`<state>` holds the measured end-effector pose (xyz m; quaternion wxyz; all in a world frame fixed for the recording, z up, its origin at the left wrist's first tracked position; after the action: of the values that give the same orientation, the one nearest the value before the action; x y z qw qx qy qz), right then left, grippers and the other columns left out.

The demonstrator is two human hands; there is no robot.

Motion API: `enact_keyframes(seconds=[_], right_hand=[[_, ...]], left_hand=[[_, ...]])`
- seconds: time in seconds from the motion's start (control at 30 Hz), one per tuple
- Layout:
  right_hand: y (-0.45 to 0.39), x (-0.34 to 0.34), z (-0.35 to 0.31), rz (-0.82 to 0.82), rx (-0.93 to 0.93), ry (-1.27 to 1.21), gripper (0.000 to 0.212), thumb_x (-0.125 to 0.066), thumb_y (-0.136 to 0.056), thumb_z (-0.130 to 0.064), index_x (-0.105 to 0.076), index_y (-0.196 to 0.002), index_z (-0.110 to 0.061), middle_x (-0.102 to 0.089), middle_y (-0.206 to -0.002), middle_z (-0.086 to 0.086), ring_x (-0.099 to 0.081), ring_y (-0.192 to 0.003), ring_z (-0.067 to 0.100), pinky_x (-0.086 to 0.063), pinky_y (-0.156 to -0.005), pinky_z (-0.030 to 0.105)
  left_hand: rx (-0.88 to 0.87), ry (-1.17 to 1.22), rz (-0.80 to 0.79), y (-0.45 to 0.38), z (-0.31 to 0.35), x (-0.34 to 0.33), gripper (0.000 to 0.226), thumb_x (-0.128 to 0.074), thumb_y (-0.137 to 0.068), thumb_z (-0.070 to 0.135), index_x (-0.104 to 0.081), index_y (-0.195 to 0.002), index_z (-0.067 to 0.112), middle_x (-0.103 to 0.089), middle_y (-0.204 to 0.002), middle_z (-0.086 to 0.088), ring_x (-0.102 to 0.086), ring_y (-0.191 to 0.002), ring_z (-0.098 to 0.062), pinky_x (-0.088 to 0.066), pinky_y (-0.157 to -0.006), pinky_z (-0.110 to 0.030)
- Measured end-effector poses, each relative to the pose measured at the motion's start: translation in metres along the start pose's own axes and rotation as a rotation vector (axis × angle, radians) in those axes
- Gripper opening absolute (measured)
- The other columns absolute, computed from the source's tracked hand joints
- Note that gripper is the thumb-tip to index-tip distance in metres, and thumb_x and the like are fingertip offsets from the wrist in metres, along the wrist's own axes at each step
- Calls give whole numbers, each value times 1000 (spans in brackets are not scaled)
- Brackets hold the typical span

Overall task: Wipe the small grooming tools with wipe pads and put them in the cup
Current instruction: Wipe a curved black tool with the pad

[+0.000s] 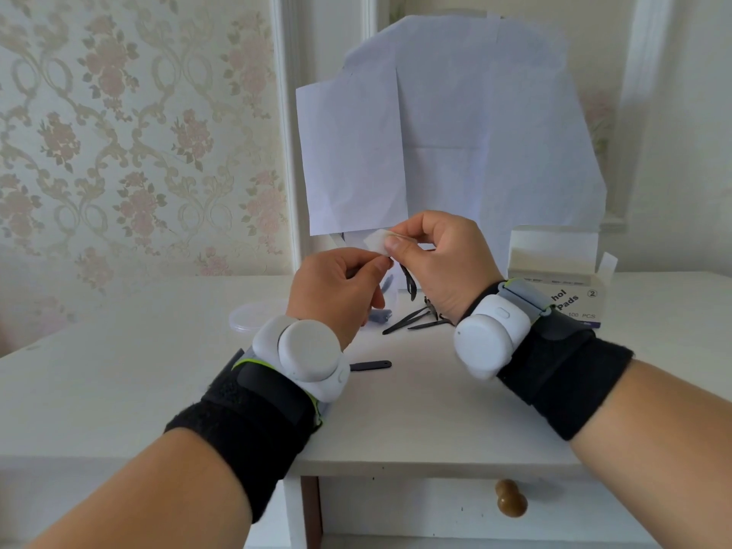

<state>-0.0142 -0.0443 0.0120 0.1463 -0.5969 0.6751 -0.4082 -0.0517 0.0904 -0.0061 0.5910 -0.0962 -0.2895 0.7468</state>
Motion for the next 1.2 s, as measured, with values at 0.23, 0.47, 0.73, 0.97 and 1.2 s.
enact_keyframes(seconds=[0.23,0.47,0.73,0.97,1.2], right_hand=[[-4,8,2,205,-67,-315,11,-66,-92,-19,-77,-90,-19,-76,-83,0,-69,-80,11,-57,-66,25],[-1,1,5,87,-84,-185,16,-64,-93,-26,-79,-88,-22,-76,-79,-4,-70,-77,9,-57,-71,25],[1,-5,6,-87,-52,-108,16,-69,-90,-29,-79,-96,-19,-76,-85,-8,-71,-75,6,-57,-74,20],[-1,-5,10,-7,-17,-67,17,-60,-96,-23,-77,-99,-21,-76,-85,-7,-72,-77,8,-59,-83,34],[-3,-7,10,2,-33,-23,13,-66,-93,-33,-63,-97,-22,-76,-77,-6,-72,-80,8,-57,-83,39]], left_hand=[[58,98,39,-4,-3,4,17,-62,-92,21,-75,-83,16,-58,-50,3,-42,-38,-11,-38,-44,-19],[68,155,52,-5,-3,5,18,-60,-93,21,-74,-83,16,-58,-51,0,-41,-38,-11,-37,-41,-17],[32,123,57,-7,-4,5,22,-58,-95,24,-73,-83,15,-57,-52,0,-41,-36,-10,-35,-39,-17],[15,92,103,-7,-6,6,22,-54,-96,22,-72,-84,14,-57,-53,0,-42,-36,-9,-36,-41,-18],[1,86,89,-7,-5,6,23,-55,-96,26,-73,-87,13,-55,-51,1,-38,-33,-7,-34,-39,-16]])
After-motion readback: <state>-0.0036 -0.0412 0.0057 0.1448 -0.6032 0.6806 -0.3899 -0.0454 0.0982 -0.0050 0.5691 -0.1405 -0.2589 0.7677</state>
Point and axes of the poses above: each hand's wrist, its own y-axis away from the middle knuckle, its own x-axis out of the back of the hand, z = x × y, the point moved 1 cm from there along -y, towards the middle knuckle
